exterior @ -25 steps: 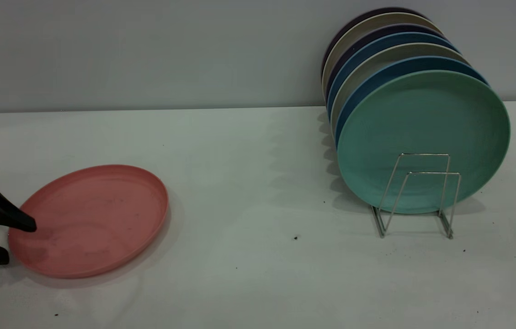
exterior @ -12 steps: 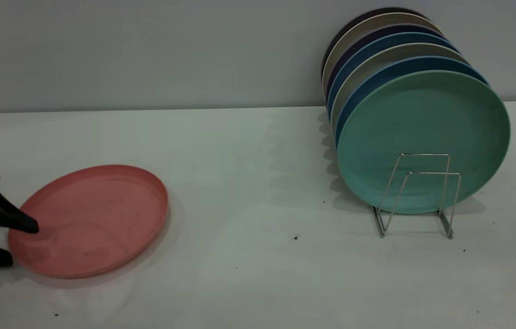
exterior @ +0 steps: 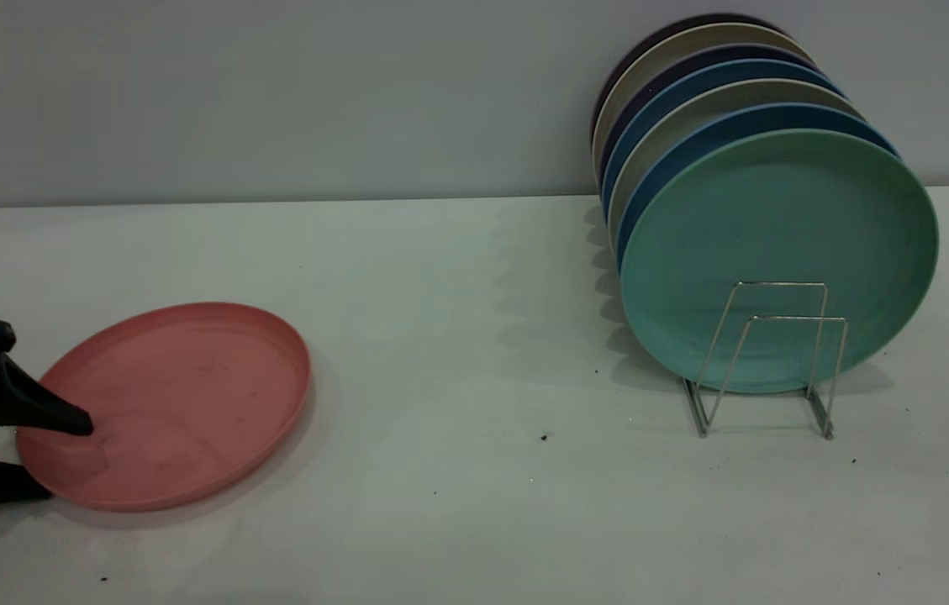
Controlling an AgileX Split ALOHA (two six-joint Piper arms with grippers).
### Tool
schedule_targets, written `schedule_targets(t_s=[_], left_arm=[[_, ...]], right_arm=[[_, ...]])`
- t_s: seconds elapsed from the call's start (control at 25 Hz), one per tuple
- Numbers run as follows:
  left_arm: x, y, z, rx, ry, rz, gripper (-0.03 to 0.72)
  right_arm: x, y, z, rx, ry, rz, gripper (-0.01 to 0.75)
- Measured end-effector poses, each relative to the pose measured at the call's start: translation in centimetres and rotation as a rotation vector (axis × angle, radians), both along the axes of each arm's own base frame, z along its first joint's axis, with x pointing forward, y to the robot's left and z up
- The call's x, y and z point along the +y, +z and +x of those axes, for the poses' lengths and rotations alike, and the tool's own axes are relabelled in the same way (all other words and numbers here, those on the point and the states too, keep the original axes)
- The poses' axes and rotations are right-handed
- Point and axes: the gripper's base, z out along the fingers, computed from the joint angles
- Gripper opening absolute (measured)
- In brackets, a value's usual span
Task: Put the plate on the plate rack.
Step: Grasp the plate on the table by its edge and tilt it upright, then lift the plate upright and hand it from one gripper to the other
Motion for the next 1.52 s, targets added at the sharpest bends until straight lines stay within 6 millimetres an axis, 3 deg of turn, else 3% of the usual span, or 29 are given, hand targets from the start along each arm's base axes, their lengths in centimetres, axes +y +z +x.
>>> schedule_targets(t_s=[0.12, 0.24, 0.48, 0.6, 0.76, 1.16, 1.52], left_arm=[[0.0, 0.0, 0.0, -0.004, -0.007, 0.003, 0.529], [0.0, 0.0, 0.0, -0.006, -0.011, 0.005, 0.44], [0.0, 0.0, 0.0, -0.008, -0.013, 0.007, 0.118], [0.1, 0.0, 0.1, -0.011, -0.014, 0.008, 0.03], [0.0, 0.0, 0.1, -0.01, -0.028, 0.011, 0.014], [-0.3, -0.2, -0.7, -0.033, -0.283, 0.074, 0.014], [-2.2, -0.4, -0.2, -0.053, -0.408, 0.144, 0.014]], right_arm=[[0.0, 0.0, 0.0, 0.0, 0.001, 0.0, 0.494], [0.0, 0.0, 0.0, 0.0, 0.001, 0.0, 0.494], [0.0, 0.0, 0.0, 0.0, 0.001, 0.0, 0.494], [0.0, 0.0, 0.0, 0.0, 0.001, 0.0, 0.494], [0.0, 0.0, 0.0, 0.0, 0.0, 0.0, 0.494], [0.5, 0.1, 0.1, 0.03, -0.008, 0.084, 0.494], [1.5, -2.5, 2.8, 0.173, 0.032, 0.166, 0.494]])
